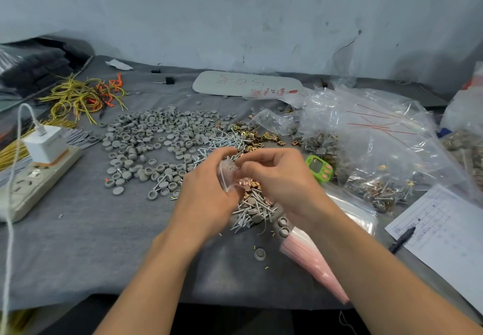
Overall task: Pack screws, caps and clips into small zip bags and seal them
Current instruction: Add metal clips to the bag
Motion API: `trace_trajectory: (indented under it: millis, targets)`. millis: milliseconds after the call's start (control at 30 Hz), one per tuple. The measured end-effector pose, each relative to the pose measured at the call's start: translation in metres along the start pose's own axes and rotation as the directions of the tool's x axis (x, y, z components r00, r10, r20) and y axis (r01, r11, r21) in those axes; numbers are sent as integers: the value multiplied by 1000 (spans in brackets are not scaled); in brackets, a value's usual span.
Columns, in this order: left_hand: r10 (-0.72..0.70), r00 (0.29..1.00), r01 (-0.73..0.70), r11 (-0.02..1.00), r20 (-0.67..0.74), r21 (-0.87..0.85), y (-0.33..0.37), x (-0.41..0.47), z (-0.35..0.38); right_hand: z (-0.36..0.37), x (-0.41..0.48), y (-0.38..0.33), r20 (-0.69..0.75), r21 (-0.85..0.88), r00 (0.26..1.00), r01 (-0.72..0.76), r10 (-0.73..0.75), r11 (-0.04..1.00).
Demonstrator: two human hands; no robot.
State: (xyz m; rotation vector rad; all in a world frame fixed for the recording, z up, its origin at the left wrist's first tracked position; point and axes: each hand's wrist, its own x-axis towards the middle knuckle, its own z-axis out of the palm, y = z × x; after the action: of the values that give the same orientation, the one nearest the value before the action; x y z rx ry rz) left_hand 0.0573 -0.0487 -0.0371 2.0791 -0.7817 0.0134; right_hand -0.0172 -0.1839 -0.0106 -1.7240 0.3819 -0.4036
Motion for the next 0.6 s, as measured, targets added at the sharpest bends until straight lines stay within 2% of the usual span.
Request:
trace_trajectory:
  millis: [67,133,200,267,400,600]
  targets:
    - [-7,999,7,1000,-32,-9,-2,0,-3,-20,5,-1,-101,-58,995,18,-24,998]
    - [-12,998,12,1000,-57,-6,-3,0,-4,-41,9,2,-185,-309,981,-4,-56,951]
    - [-13,998,13,1000,-68,-1,-3,0,-5,-54,12,8,-177,-593,983,-74,-40,802]
    - [-6,997,6,1000,-73,-4,-2,0,-5,-58,11,15,-121,-756,992,-119,42,643]
    - [4,997,-4,1000,-78,5,-1,0,-4,-51,7,18,-35,-889,996,-69,84,454]
    - [-2,998,3,1000,-56,16,1,-1,-1,-39,6,19,-94,-947,993,-113,77,301]
